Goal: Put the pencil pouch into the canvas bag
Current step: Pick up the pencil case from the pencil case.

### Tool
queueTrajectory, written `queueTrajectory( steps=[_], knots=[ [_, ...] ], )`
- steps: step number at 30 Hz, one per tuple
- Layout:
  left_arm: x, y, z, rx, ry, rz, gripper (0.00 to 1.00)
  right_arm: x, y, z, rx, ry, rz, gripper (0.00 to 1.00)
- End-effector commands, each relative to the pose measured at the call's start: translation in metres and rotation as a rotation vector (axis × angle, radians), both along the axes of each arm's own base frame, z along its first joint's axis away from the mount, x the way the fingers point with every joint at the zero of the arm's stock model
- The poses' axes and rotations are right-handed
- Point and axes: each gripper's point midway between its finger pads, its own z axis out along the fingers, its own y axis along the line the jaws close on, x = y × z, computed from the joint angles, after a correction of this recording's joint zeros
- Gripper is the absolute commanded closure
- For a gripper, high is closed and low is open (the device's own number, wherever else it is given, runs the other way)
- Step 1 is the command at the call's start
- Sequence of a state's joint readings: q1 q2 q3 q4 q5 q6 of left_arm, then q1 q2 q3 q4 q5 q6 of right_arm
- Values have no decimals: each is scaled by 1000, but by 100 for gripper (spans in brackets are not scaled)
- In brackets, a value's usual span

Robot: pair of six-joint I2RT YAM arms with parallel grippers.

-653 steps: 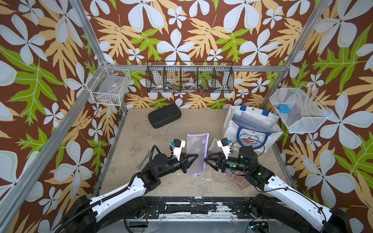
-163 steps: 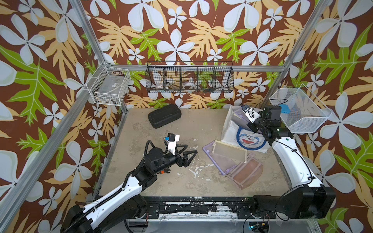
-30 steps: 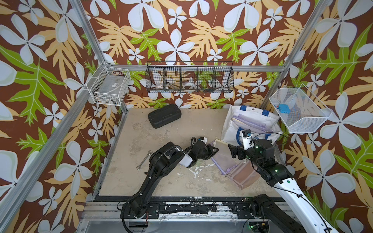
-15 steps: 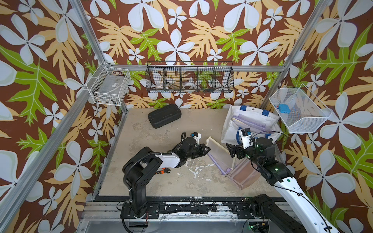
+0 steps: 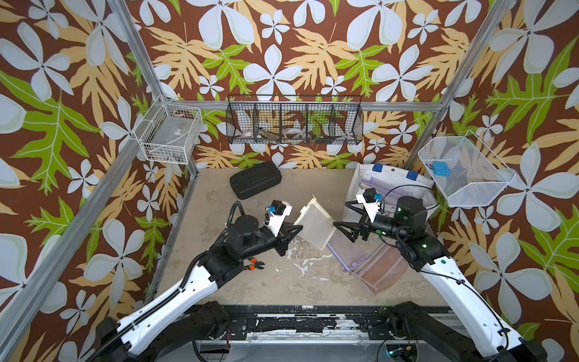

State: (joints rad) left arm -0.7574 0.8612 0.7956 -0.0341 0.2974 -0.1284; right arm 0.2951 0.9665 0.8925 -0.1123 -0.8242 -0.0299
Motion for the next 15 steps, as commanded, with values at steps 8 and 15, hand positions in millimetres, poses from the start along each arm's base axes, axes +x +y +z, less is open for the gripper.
queueTrajectory(
  steps=[8,15],
  knots=[
    [-49,15,24,9,-215,-169,100,-63,37,-2,-60,-142,292,5],
    [-61,9,30,38,-228,-257,100,-74,44,1,-48,-185,318,38]
  ],
)
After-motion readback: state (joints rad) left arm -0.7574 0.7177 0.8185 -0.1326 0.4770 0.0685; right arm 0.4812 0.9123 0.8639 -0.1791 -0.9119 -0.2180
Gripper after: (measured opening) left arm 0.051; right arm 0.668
